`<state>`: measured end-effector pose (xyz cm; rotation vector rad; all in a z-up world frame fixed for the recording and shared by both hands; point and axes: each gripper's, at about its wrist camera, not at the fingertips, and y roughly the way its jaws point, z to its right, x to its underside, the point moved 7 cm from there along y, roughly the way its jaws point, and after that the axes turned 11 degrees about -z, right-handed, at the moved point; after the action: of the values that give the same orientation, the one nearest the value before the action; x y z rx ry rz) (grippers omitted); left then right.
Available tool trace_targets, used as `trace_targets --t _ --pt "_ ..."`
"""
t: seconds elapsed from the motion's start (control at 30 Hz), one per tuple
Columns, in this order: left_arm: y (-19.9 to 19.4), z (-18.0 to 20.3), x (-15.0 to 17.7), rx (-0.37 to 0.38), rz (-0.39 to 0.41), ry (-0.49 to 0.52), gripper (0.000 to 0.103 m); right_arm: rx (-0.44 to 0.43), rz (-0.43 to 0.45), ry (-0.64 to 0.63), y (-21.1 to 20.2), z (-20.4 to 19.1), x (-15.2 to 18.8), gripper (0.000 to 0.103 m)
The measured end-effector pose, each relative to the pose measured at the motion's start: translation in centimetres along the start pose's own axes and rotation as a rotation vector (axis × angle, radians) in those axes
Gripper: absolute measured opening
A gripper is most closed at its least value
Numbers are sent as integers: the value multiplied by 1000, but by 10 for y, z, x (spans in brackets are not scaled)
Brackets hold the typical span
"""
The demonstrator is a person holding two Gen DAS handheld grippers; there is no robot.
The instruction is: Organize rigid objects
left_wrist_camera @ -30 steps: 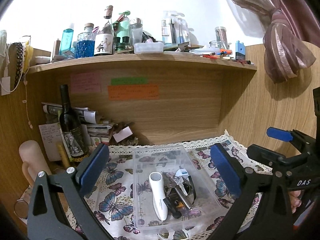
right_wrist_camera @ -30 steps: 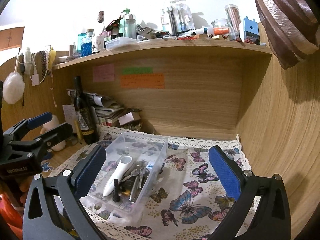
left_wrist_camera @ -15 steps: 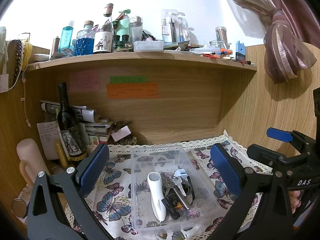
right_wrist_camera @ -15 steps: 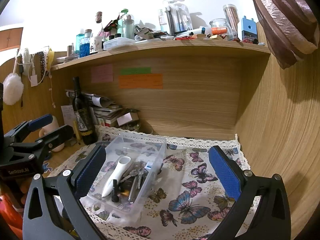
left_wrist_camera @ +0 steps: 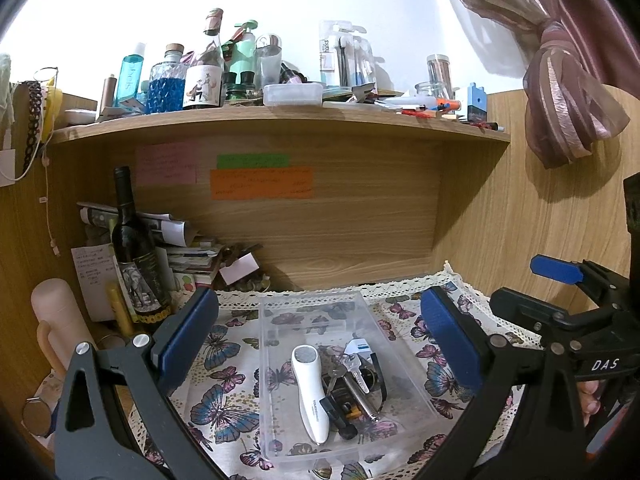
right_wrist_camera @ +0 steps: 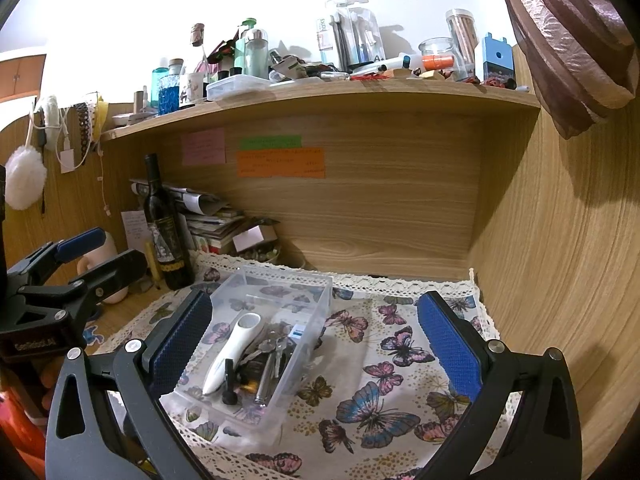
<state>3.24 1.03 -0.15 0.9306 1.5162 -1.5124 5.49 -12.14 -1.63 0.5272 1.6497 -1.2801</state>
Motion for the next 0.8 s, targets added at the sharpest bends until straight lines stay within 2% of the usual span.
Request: trace_targets --t 0.8 --pt "0 -1 1 3 -4 -5 103 6 2 -1 0 1 -1 103"
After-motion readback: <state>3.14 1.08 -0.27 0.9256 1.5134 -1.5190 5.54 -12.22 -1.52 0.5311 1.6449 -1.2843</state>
